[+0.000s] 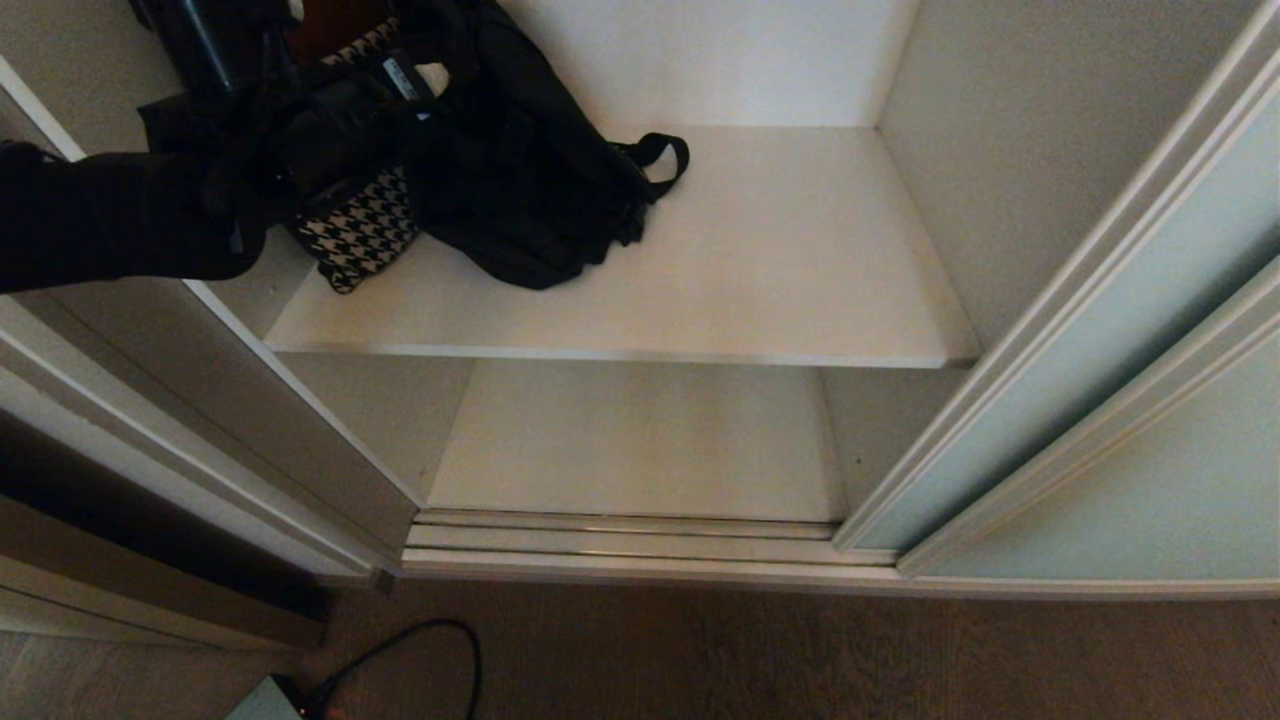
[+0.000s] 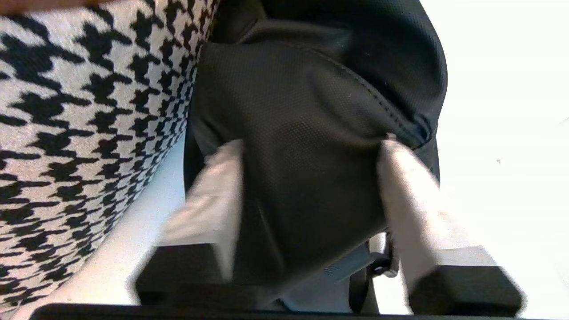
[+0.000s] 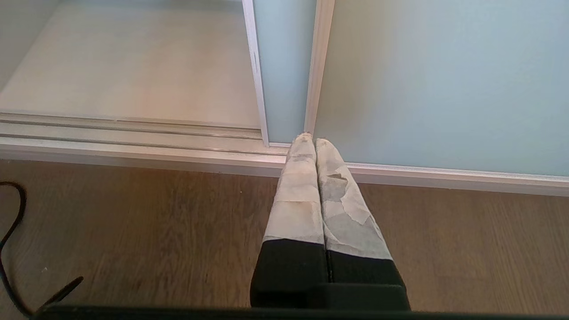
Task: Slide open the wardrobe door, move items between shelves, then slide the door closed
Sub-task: Place the pillow on the lower shelf
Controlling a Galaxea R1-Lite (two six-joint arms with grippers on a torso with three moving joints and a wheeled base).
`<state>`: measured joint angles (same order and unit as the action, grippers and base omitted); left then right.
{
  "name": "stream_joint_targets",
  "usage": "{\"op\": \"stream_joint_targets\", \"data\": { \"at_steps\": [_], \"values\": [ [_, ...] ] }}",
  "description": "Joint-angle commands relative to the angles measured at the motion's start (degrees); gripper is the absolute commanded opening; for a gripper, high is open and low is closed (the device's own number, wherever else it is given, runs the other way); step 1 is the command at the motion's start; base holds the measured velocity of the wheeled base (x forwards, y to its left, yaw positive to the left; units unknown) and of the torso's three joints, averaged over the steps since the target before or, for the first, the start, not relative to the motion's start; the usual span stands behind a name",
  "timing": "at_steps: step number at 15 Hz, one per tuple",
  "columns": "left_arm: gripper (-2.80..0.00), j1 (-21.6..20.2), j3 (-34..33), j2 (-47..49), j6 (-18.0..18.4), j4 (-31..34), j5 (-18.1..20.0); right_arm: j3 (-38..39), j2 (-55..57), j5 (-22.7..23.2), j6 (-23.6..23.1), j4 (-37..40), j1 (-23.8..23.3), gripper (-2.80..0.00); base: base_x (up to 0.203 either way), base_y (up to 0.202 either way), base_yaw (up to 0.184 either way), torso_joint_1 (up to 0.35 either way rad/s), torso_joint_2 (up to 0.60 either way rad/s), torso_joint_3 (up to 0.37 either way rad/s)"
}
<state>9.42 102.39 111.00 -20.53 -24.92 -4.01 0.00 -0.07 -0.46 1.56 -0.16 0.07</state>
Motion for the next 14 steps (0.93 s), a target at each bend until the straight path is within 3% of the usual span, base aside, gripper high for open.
{"op": "stream_joint_targets", "data": {
  "at_steps": [1, 7, 14],
  "values": [
    [-2.8, -0.02, 0.64, 1.15, -0.13, -0.13, -0.03, 0.0, -0.1, 0.02, -0.02, -0.02, 0.01, -2.8, 0.0, 0.0, 0.0, 0.0, 0.0, 0.0],
    [-2.8, 0.48, 0.37, 0.35, -0.02, 0.24, -0.3, 0.0, -0.1, -0.05, -0.05, -0.02, 0.01, -2.8, 0.0, 0.0, 0.0, 0.0, 0.0, 0.0],
    [-2.8, 4.63, -6.62, -13.49, 2.24, 5.59, -1.22, 0.0, -0.1, -0.01, -0.04, -0.02, 0.01, -2.8, 0.0, 0.0, 0.0, 0.0, 0.0, 0.0]
  ]
}}
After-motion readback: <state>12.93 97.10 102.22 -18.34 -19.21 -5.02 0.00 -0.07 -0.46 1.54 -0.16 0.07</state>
